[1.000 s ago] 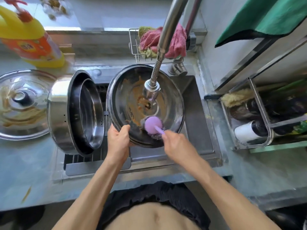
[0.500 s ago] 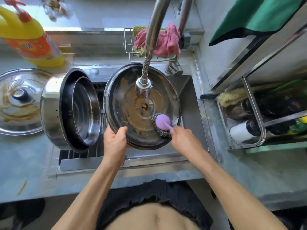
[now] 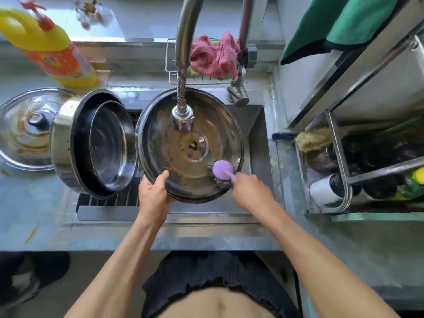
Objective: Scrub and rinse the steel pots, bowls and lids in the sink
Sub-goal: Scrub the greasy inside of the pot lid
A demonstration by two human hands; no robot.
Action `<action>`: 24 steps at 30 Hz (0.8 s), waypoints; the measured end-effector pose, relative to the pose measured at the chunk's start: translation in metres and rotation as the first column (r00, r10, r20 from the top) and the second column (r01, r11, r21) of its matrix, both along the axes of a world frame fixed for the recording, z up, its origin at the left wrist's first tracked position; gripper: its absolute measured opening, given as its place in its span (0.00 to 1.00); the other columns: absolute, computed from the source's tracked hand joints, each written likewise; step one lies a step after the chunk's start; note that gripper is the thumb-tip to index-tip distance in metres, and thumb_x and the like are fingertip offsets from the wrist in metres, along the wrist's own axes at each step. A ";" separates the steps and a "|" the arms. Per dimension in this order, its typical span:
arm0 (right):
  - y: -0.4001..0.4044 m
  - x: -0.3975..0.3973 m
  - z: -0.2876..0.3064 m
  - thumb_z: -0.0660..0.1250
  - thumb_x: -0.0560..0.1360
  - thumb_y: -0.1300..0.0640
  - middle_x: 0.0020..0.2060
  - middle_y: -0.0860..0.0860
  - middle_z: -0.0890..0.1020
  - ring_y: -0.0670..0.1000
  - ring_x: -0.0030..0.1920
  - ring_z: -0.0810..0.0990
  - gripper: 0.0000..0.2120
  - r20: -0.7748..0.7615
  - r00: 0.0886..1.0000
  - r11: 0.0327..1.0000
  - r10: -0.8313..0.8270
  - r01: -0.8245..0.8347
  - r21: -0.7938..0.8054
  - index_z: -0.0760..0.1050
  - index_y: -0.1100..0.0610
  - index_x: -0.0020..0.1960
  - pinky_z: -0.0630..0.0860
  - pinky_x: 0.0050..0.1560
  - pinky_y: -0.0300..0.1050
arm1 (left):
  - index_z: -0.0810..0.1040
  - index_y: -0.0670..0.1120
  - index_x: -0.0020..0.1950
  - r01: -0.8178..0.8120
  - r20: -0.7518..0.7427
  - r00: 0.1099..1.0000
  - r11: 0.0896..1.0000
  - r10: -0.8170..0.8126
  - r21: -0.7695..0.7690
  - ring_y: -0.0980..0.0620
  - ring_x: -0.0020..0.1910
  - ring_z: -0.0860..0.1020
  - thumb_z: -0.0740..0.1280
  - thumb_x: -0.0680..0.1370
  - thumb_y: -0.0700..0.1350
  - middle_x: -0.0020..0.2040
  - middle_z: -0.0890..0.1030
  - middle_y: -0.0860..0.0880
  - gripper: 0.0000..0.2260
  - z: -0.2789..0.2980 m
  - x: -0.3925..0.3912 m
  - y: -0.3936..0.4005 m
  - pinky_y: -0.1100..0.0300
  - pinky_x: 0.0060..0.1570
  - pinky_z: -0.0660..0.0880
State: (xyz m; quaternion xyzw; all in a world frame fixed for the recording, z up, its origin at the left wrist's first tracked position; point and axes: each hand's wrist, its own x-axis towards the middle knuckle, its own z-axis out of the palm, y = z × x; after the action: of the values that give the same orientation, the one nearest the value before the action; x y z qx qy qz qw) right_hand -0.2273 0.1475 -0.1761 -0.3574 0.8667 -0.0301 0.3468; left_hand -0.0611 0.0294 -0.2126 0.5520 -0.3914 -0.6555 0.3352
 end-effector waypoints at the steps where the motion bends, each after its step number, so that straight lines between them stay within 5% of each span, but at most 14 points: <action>1: -0.001 -0.004 -0.003 0.51 0.84 0.54 0.57 0.61 0.77 0.64 0.56 0.77 0.15 -0.038 0.999 0.999 -0.021 0.022 0.029 0.71 0.58 0.65 0.68 0.46 0.51 | 0.80 0.46 0.58 0.006 -0.004 1.000 1.000 -0.006 0.002 0.46 0.54 0.84 0.63 0.83 0.36 0.54 0.85 0.44 0.09 -0.001 0.000 0.000 0.53 0.50 0.82; 5: -0.001 0.028 -0.001 0.53 0.83 0.56 0.55 0.62 0.78 0.64 0.54 0.78 0.13 0.079 0.990 0.993 0.113 -0.110 -0.033 0.71 0.58 0.63 0.68 0.44 0.50 | 0.79 0.47 0.53 0.002 -0.033 0.999 0.999 0.000 0.041 0.49 0.44 0.85 0.62 0.84 0.38 0.46 0.86 0.46 0.07 -0.003 -0.001 -0.008 0.56 0.37 0.81; 8: -0.011 0.001 -0.008 0.54 0.82 0.58 0.57 0.62 0.79 0.63 0.57 0.78 0.14 -0.052 0.998 0.999 -0.038 0.039 0.018 0.72 0.58 0.64 0.72 0.49 0.51 | 0.80 0.49 0.54 0.042 -0.028 0.999 0.999 -0.042 0.012 0.46 0.51 0.85 0.63 0.84 0.40 0.50 0.86 0.46 0.07 -0.004 0.004 -0.017 0.52 0.46 0.82; 12: -0.020 0.029 -0.002 0.52 0.84 0.53 0.53 0.60 0.78 0.62 0.50 0.77 0.13 0.026 0.996 0.996 0.088 -0.088 -0.033 0.71 0.56 0.61 0.69 0.44 0.50 | 0.81 0.47 0.56 0.064 -0.043 0.997 0.998 -0.063 0.024 0.40 0.56 0.83 0.64 0.84 0.40 0.51 0.86 0.45 0.07 -0.006 0.004 -0.033 0.41 0.59 0.79; 16: -0.028 0.007 -0.008 0.52 0.83 0.55 0.55 0.60 0.78 0.63 0.53 0.78 0.14 -0.126 0.991 0.999 -0.051 0.051 -0.002 0.71 0.58 0.63 0.68 0.44 0.49 | 0.81 0.48 0.56 0.102 -0.047 0.994 0.994 -0.100 0.046 0.43 0.53 0.84 0.63 0.84 0.40 0.51 0.86 0.45 0.07 -0.003 0.017 -0.042 0.43 0.58 0.79; 19: -0.031 0.029 -0.004 0.51 0.84 0.53 0.53 0.60 0.77 0.63 0.50 0.76 0.14 0.004 0.997 0.997 0.073 -0.073 -0.018 0.70 0.58 0.61 0.68 0.43 0.50 | 0.80 0.48 0.56 0.103 -0.052 0.994 0.993 -0.100 0.059 0.45 0.52 0.85 0.62 0.84 0.40 0.50 0.87 0.46 0.08 -0.005 0.023 -0.048 0.47 0.54 0.81; 24: -0.041 0.020 -0.017 0.54 0.81 0.58 0.55 0.60 0.79 0.63 0.54 0.79 0.15 -0.063 0.997 0.999 -0.043 0.043 0.003 0.72 0.58 0.64 0.72 0.47 0.49 | 0.81 0.48 0.56 0.144 -0.008 0.990 0.987 -0.144 0.070 0.47 0.51 0.85 0.63 0.84 0.40 0.52 0.87 0.46 0.08 -0.007 0.028 -0.048 0.49 0.52 0.81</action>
State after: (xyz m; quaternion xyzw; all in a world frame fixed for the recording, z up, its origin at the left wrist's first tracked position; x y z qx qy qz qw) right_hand -0.2073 0.1066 -0.1928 -0.3387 0.8847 -0.0245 0.3193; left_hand -0.0331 -0.0187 -0.2201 0.5327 -0.4066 -0.6922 0.2679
